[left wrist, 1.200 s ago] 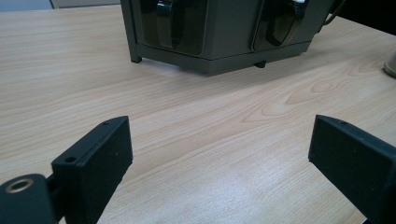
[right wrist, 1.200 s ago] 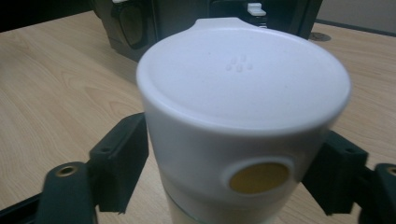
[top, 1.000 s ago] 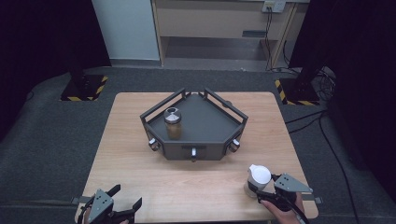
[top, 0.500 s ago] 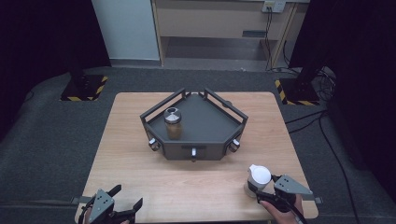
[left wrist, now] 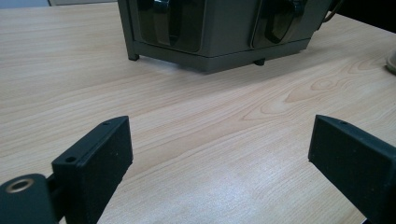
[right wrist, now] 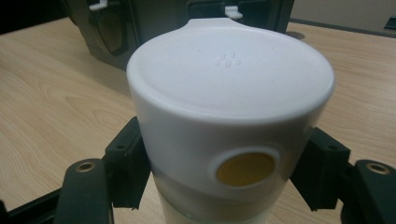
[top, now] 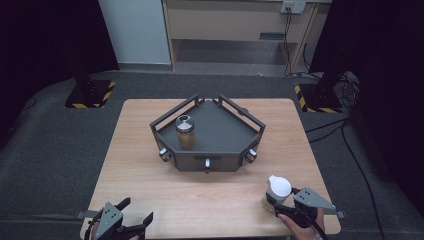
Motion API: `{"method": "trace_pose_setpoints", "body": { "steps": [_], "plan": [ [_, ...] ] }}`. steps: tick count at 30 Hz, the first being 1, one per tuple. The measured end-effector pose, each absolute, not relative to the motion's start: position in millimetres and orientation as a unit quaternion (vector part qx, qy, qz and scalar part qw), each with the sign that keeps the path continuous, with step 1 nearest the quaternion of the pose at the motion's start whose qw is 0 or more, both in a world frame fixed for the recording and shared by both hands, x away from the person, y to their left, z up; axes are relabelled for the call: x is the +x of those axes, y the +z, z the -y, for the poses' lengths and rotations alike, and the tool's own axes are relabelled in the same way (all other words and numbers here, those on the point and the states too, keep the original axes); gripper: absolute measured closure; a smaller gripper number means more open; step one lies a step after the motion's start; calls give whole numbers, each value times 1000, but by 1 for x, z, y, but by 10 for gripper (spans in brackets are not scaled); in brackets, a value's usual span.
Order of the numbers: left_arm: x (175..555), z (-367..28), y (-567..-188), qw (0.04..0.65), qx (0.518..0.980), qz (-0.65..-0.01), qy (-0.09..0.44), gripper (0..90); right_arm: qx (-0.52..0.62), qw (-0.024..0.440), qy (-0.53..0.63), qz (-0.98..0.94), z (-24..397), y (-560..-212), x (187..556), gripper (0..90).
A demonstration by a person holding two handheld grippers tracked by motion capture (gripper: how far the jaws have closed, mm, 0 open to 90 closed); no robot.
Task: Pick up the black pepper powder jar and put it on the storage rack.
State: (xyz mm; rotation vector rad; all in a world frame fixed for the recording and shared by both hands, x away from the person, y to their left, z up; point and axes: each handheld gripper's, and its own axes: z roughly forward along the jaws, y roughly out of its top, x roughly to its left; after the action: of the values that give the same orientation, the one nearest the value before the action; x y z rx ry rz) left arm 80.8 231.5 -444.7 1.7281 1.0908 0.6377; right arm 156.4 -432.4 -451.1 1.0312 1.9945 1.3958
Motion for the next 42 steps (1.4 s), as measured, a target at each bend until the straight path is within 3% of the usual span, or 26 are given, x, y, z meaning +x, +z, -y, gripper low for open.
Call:
{"method": "trace_pose_setpoints", "body": {
  "steps": [15, 42],
  "plan": [
    [82, -231, -445, 477, 710, -446, 262, 51, 354, 272, 522, -727, 418, -394, 162, 310],
    [85, -226, -444, 469, 725, -430, 263, 50, 334, 281, 533, -725, 368, -303, 219, 310]
  ]
}}
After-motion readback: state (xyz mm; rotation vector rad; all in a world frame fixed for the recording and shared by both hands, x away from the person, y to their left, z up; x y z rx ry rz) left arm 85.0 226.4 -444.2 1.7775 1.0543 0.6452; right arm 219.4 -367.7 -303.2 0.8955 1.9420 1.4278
